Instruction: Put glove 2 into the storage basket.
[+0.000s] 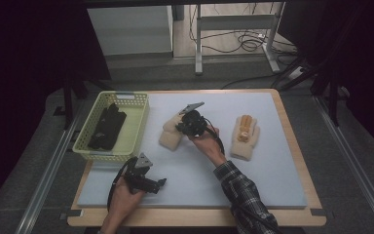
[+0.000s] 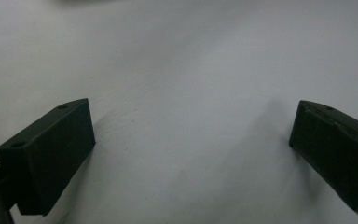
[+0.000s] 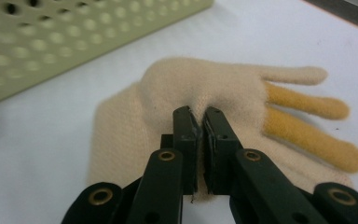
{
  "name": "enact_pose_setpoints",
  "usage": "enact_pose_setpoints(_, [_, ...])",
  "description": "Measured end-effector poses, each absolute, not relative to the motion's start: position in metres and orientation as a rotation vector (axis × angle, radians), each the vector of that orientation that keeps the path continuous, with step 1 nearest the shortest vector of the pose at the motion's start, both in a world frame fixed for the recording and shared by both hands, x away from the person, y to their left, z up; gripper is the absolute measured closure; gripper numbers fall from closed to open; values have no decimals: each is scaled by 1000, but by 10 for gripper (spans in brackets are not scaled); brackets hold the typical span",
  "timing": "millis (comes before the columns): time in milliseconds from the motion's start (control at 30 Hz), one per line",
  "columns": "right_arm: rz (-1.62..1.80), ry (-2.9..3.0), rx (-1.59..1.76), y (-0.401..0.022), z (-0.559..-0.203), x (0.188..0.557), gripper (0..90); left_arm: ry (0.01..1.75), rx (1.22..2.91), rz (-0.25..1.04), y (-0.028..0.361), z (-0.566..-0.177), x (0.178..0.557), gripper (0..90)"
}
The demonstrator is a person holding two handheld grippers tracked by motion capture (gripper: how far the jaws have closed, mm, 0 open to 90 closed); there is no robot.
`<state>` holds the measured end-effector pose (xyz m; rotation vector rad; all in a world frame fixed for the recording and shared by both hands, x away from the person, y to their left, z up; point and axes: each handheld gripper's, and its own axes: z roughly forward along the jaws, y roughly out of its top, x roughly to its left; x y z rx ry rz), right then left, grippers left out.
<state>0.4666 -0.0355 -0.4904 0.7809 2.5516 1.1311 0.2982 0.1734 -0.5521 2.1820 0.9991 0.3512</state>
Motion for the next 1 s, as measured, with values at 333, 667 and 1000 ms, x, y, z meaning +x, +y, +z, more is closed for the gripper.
enact_pose_setpoints(333, [1202, 2629, 640, -64, -456, 424, 836, 998, 2182, 350, 173, -552, 298, 0])
enact_pose_setpoints(667, [1153, 2718, 534, -105, -468, 381, 833, 999, 2181, 353, 173, -552, 298, 1])
enact_pose_setpoints(1000, [1075, 2662, 612, -124, -496, 386, 600, 1000, 2181, 351, 173, -552, 298, 1])
